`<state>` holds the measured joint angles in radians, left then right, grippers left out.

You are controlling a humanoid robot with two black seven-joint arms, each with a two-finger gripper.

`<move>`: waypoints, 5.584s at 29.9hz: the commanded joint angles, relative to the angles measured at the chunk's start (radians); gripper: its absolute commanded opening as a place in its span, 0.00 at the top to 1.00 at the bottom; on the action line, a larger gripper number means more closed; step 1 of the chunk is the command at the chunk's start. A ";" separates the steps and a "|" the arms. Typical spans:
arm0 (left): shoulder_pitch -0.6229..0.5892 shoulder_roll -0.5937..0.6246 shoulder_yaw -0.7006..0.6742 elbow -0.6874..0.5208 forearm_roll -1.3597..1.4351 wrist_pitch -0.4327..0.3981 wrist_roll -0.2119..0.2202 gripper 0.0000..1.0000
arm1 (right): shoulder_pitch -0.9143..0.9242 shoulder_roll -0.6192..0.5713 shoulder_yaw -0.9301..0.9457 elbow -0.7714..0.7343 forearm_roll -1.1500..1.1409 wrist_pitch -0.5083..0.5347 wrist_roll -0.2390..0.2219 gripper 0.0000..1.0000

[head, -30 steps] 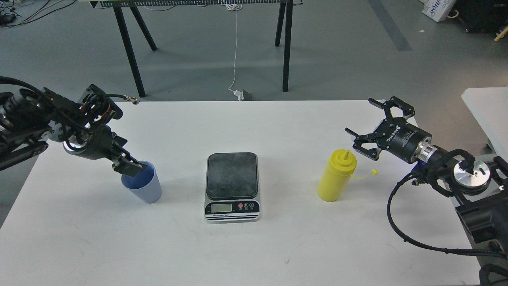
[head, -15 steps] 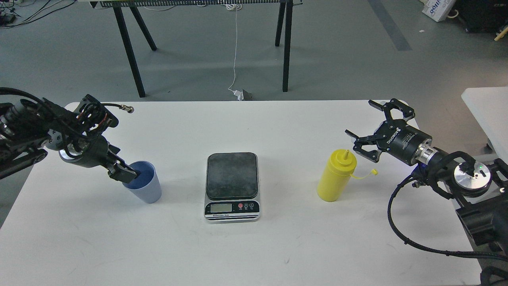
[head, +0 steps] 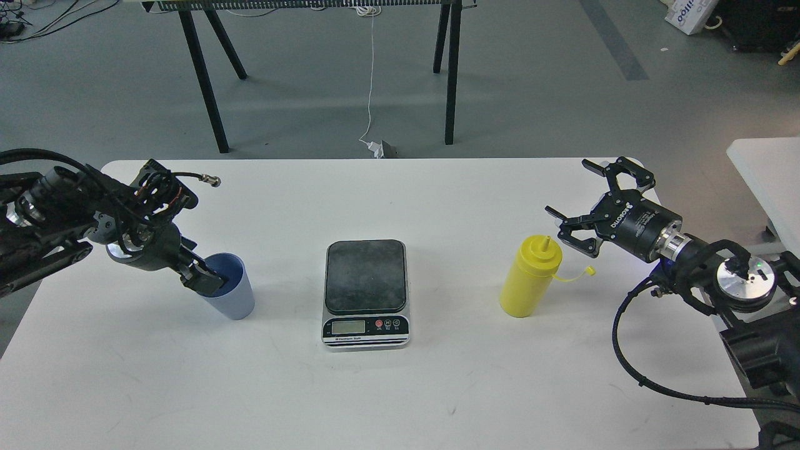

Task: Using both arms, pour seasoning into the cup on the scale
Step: 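Lower the left gripper onto the blue cup and grasp its rim, then lift the blue cup and set it down on the scale, then release the cup and withdraw the left gripper upward, then move the right gripper to the yellow bottle and grasp it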

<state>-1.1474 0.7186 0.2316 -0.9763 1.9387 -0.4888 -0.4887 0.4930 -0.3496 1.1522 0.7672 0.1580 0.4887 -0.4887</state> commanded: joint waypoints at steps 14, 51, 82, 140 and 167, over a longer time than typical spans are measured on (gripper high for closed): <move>0.028 -0.002 0.002 0.001 0.005 0.000 0.000 0.81 | -0.008 0.000 0.003 0.001 0.000 0.000 0.000 0.04; -0.207 -0.300 -0.014 -0.021 -0.198 0.000 0.000 0.96 | -0.014 -0.002 0.023 -0.002 0.001 0.000 0.000 0.04; -0.167 -0.294 0.017 -0.032 -0.195 0.000 0.000 0.52 | -0.036 -0.002 0.029 -0.003 0.001 0.000 0.000 0.04; -0.072 -0.349 -0.181 0.605 -1.390 0.000 0.000 0.01 | -0.564 -0.017 -0.040 0.225 0.621 0.000 0.000 0.03; -0.058 -0.350 -0.176 0.602 -1.386 0.000 0.000 0.01 | -0.427 0.167 -0.043 0.037 0.502 0.000 0.000 0.03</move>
<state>-1.2061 0.3679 0.0549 -0.3743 0.5523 -0.4889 -0.4887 0.0632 -0.2007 1.1092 0.8073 0.6767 0.4887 -0.4885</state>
